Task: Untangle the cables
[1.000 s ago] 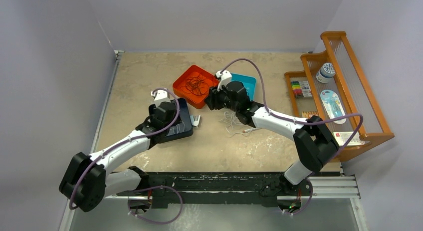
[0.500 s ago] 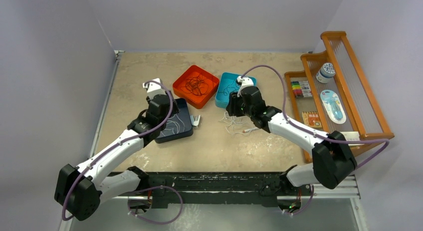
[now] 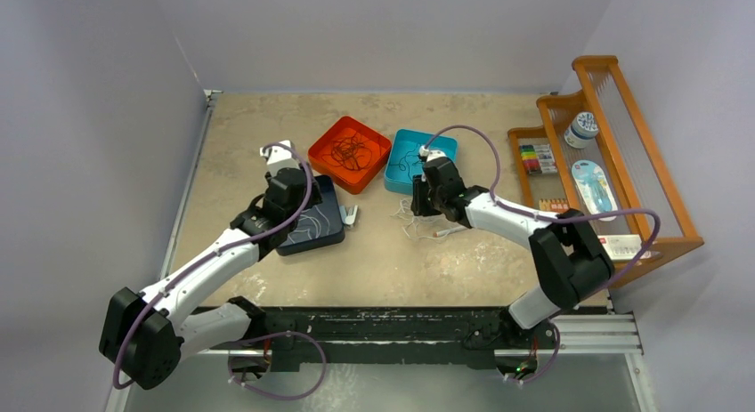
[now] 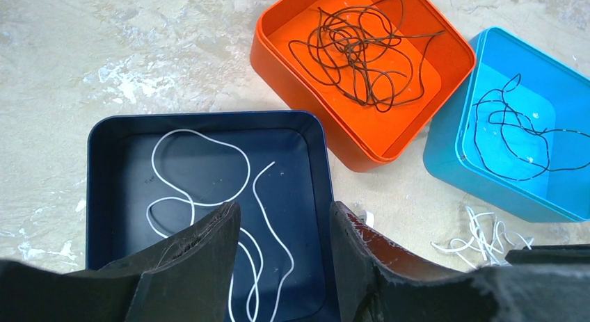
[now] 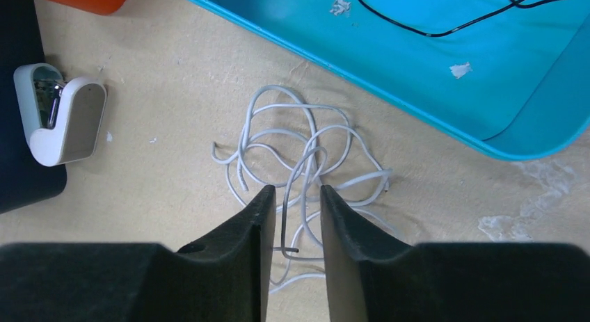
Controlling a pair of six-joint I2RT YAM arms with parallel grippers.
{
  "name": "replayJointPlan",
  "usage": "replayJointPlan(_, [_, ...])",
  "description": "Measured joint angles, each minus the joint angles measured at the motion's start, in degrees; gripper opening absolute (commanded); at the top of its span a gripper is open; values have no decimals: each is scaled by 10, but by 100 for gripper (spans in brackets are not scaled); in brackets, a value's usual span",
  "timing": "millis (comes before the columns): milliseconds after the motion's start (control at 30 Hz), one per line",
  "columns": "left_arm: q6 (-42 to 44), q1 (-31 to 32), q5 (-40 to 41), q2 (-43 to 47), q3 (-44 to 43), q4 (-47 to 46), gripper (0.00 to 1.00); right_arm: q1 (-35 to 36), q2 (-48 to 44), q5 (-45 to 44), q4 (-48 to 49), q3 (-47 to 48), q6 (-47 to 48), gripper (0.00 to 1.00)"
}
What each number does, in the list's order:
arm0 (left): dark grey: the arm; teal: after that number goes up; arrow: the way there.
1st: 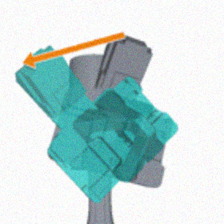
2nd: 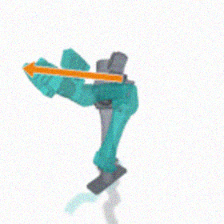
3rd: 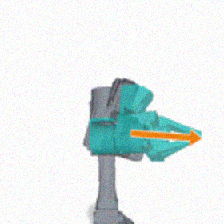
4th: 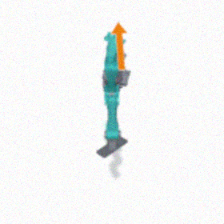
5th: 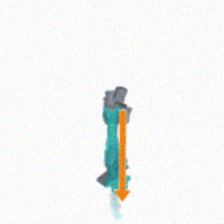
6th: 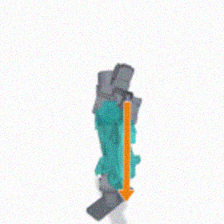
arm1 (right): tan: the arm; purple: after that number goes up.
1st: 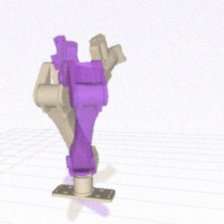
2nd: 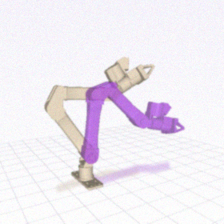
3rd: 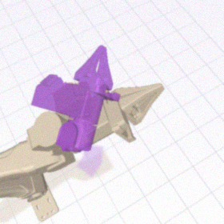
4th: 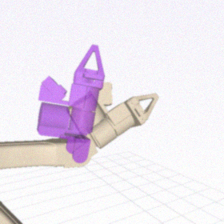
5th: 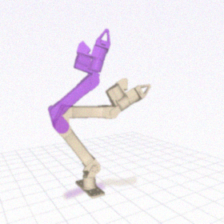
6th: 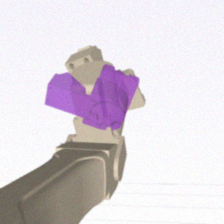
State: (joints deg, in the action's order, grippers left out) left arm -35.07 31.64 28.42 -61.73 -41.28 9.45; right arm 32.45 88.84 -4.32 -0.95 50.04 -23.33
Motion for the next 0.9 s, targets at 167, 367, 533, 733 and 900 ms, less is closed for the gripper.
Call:
replayJointPlan(167, [2,0,-10,0,0,-2,50,-2,14,8,1,7,3,12])
replayJointPlan(367, [3,0,-35,-3,0,-22,49,-2,-5,6,0,10,8,0])
replayJointPlan(533, [4,0,-94,-22,0,-52,50,-2,-68,8,-2,19,10,0])
replayJointPlan(733, [4,0,-193,-42,0,-114,49,-3,-136,30,11,27,17,0])
replayJointPlan(900, [15,0,-242,-42,0,-158,50,-3,-190,81,33,27,42,0])
